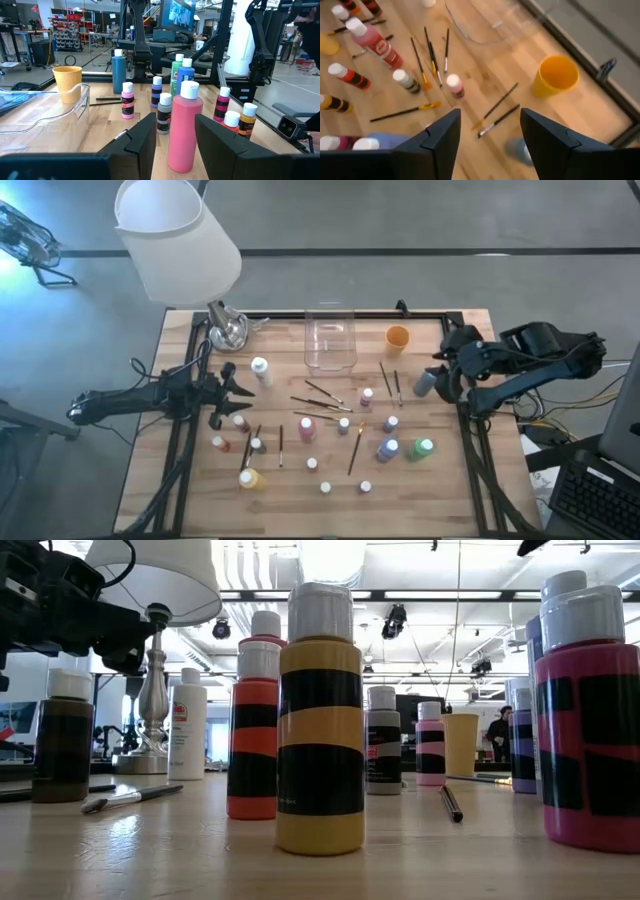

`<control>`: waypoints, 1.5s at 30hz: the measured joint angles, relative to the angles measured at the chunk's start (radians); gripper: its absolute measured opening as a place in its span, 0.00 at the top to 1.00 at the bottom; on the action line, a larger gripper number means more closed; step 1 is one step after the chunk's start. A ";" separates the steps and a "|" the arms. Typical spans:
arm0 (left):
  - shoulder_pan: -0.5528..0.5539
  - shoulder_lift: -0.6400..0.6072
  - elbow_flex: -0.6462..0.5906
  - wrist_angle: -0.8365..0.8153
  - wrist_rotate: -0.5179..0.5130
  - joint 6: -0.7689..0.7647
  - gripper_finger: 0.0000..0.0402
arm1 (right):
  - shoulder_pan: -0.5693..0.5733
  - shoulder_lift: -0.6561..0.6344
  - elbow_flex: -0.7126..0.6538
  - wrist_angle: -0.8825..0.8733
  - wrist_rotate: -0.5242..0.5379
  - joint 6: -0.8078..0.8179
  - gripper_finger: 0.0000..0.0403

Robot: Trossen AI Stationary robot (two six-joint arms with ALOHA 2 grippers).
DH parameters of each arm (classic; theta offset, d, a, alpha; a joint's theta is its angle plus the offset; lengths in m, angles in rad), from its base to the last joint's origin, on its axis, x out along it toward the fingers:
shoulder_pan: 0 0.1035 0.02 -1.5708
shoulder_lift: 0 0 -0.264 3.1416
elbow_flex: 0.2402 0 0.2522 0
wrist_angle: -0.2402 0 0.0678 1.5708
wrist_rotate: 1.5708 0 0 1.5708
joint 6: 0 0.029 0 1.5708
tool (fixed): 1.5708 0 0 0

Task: Pick & Place Paint Supplies
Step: Put the big blue paint bottle into the bin

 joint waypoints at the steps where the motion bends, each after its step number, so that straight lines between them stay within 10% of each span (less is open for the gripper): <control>1: 0.000 0.000 0.000 0.000 0.000 0.000 0.65 | 0.000 -0.001 -0.002 -0.008 -0.006 0.016 0.49; 45: 0.000 0.000 0.000 0.003 0.000 0.000 0.65 | -0.003 -0.069 -0.386 -0.119 0.058 0.479 0.47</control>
